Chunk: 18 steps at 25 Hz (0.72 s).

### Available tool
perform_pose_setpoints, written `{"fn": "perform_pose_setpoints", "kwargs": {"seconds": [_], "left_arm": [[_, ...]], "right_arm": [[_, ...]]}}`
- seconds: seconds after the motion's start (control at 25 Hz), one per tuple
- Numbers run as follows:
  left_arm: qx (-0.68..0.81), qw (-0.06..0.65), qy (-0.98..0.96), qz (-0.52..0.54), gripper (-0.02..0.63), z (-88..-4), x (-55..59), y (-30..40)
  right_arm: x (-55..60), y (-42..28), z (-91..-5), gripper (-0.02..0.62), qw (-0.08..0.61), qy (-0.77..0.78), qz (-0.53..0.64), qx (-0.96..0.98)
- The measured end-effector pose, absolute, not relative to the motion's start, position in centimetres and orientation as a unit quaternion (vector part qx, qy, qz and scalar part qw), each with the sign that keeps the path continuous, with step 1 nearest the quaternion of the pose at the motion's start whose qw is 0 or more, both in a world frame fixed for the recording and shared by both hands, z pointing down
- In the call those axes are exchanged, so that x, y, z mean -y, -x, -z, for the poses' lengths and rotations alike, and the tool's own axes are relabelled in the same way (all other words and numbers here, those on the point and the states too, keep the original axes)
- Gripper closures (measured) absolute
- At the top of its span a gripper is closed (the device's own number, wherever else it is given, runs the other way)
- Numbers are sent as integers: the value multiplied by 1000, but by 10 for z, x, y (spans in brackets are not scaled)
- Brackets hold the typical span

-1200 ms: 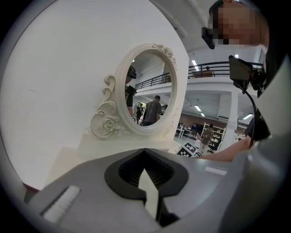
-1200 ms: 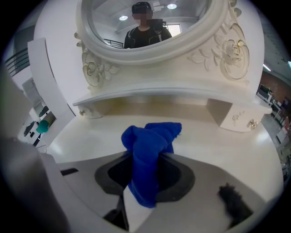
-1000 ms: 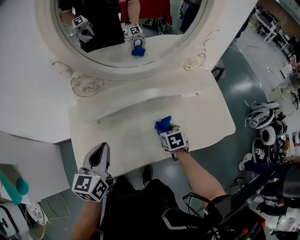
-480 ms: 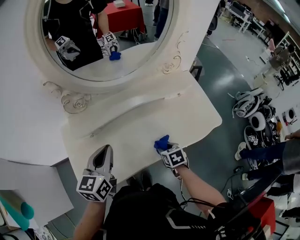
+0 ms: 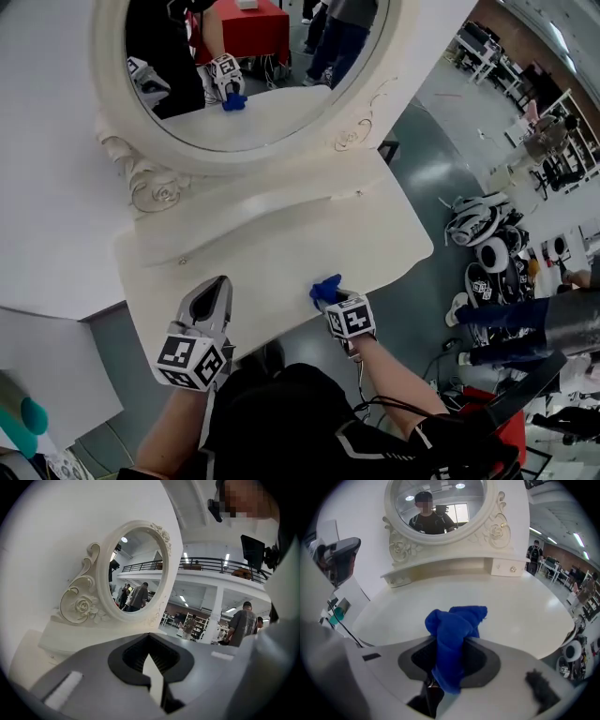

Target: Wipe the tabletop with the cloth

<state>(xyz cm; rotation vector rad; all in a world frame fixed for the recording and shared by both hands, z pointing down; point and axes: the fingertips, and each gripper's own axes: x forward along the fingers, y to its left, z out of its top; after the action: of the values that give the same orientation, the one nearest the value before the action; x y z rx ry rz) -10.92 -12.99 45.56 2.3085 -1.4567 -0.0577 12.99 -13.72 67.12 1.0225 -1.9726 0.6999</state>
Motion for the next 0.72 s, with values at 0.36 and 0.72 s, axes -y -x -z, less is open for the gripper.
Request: {"fn": "perform_pose_setpoints", "kwargs": {"seconds": [0.36,0.72], "left_arm": [[534,202,-820,36,598,-457,140,119],[563,188,-804,38,597,-455,165,98]], "right_arm": [[132,-129,-675,459,411,-400,-277,771],[119,-133,-672,459,422,-349,-308,778]]}}
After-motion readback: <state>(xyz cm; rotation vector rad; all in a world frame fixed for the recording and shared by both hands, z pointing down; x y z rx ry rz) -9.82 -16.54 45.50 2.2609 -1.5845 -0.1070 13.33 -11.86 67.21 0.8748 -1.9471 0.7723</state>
